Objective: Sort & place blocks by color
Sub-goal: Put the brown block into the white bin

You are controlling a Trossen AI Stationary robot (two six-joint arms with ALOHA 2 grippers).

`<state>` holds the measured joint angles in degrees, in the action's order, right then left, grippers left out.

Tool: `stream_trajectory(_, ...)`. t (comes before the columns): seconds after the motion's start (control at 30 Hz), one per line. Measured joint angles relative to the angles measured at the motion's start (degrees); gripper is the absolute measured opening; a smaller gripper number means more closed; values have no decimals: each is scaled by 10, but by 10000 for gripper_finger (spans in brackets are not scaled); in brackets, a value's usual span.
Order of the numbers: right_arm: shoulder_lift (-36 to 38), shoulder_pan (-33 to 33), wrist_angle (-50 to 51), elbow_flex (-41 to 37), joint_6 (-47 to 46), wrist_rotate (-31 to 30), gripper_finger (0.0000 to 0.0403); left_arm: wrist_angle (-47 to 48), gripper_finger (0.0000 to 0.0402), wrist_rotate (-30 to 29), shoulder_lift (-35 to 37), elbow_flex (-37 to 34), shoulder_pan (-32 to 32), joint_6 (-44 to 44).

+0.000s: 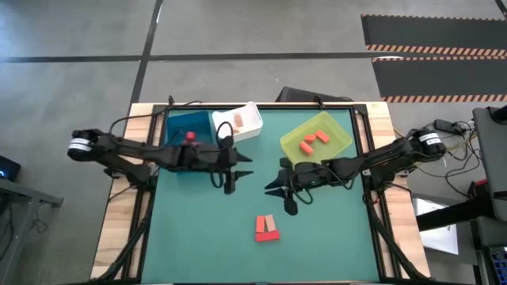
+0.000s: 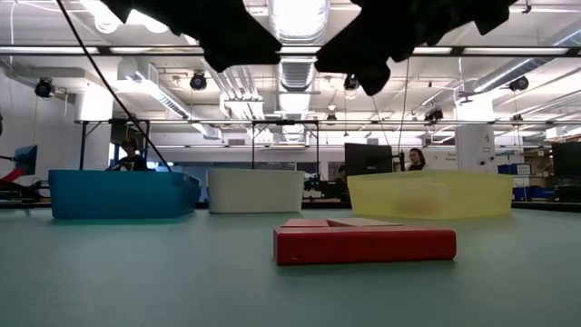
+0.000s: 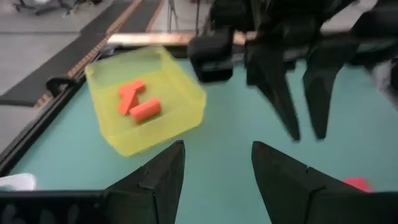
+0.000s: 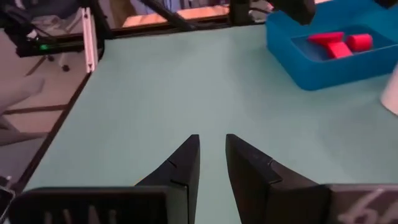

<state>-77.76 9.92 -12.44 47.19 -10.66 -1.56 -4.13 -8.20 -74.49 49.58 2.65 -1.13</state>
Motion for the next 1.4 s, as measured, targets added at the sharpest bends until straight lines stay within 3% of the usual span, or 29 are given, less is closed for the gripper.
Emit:
stream_trajectory(0.2, -33, 29, 63, 55, -11, 0, 68, -14, 171, 0, 19, -25, 25, -17)
stream_trajectory(0.5, -87, 67, 156, 126, -109, 0, 68, -25, 171, 0, 23, -41, 37, -17)
stream_trajectory(0.8, -169, 107, 246, 196, -303, -5, 68, -23, 171, 1, 25, -40, 45, -13)
stream_trajectory(1.13, -270, 130, 465, 295, -513, -75, 68, 8, 171, 1, 39, -38, 45, 20)
stream_trajectory(1.27, -296, 130, 481, 325, -514, -73, 86, 8, 171, 1, 47, -38, 45, 35)
stream_trajectory(1.4, -316, 130, 500, 347, -528, -56, 130, 8, 171, 1, 58, -39, 45, 35)
